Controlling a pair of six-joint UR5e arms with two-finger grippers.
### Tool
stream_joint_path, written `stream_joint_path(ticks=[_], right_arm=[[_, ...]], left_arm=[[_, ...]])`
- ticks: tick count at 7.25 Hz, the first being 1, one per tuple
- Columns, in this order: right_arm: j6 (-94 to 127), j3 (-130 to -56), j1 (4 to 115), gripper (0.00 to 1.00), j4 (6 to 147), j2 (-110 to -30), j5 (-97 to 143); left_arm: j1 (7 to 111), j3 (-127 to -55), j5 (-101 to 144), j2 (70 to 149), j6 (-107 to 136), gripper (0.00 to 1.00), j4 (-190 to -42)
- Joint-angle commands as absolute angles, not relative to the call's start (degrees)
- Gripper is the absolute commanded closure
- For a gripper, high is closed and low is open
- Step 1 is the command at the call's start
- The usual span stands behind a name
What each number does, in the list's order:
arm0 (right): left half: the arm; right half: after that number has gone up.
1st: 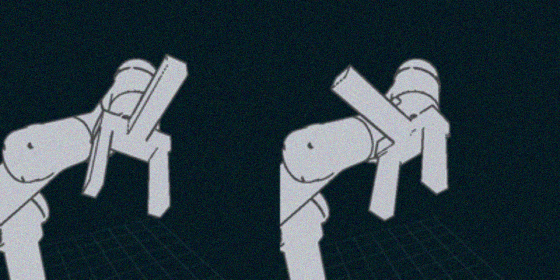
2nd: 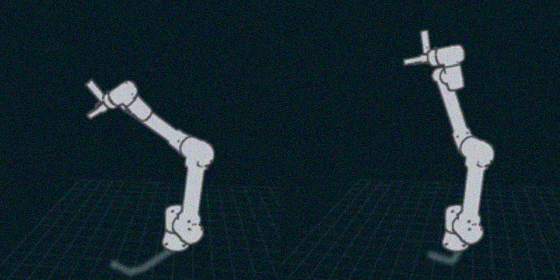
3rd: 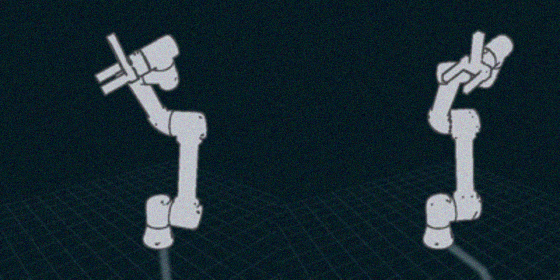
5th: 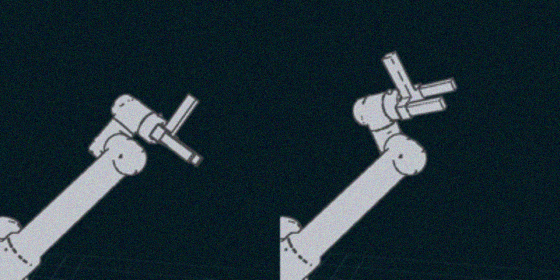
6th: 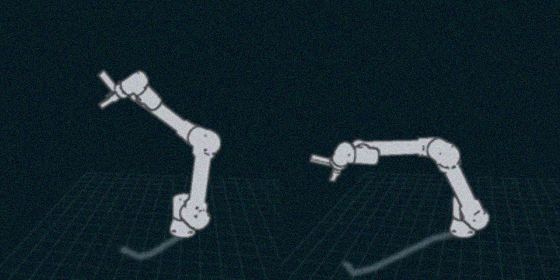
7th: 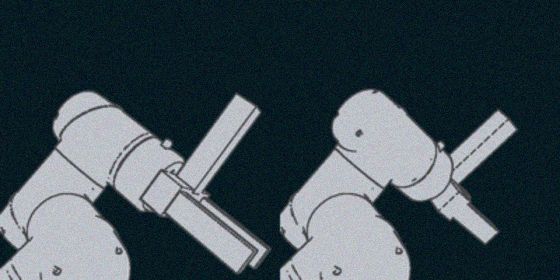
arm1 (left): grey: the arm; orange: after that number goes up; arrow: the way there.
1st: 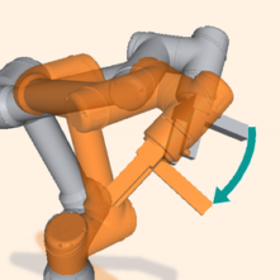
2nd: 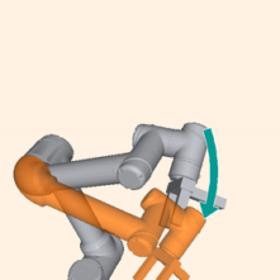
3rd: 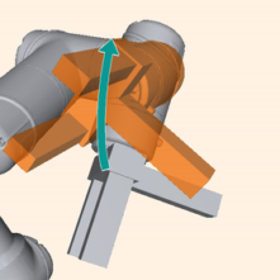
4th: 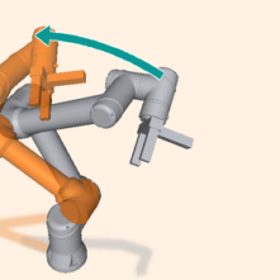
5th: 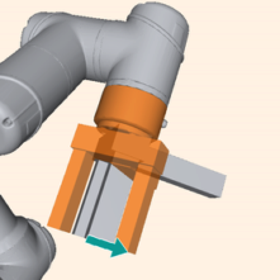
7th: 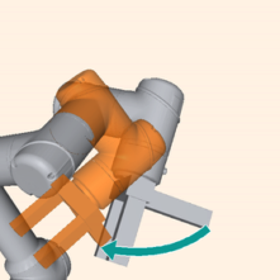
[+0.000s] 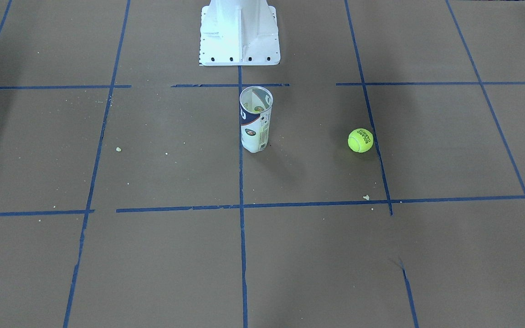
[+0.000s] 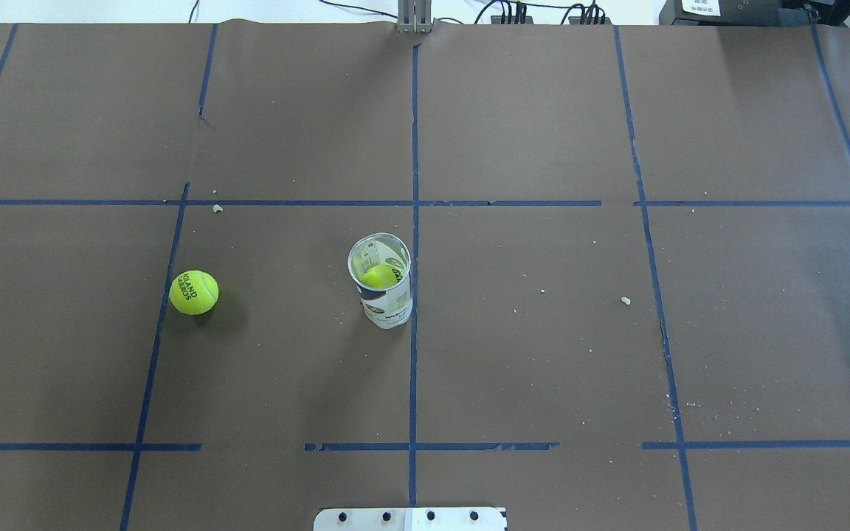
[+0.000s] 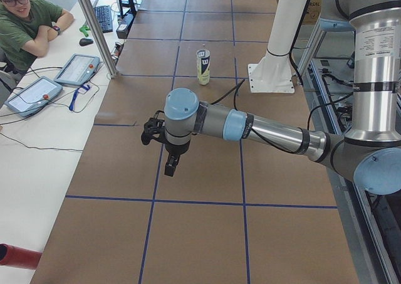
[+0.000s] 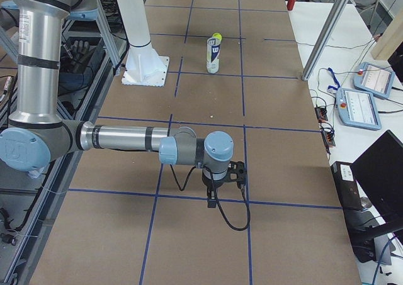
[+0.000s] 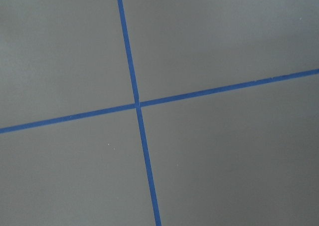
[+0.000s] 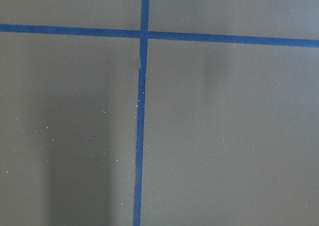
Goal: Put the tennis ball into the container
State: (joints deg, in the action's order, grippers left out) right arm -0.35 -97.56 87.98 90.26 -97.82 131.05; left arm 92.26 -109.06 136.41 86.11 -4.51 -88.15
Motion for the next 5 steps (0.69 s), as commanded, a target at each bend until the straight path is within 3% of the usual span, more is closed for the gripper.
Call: stream_joint_path(ticks=[1,5], right_arm=[[-0.35,-97.56,87.98,0.0,90.26,-97.74,131.04],[-0.35,-97.56,87.98,0.0,90.26,-97.82,131.04]], left_arm=[[90.02,-110.12,137.1,87.1,1.35,0.0,-94.1],[68.35,-116.36,128.89,89.82,39.73,0.0,-102.8]])
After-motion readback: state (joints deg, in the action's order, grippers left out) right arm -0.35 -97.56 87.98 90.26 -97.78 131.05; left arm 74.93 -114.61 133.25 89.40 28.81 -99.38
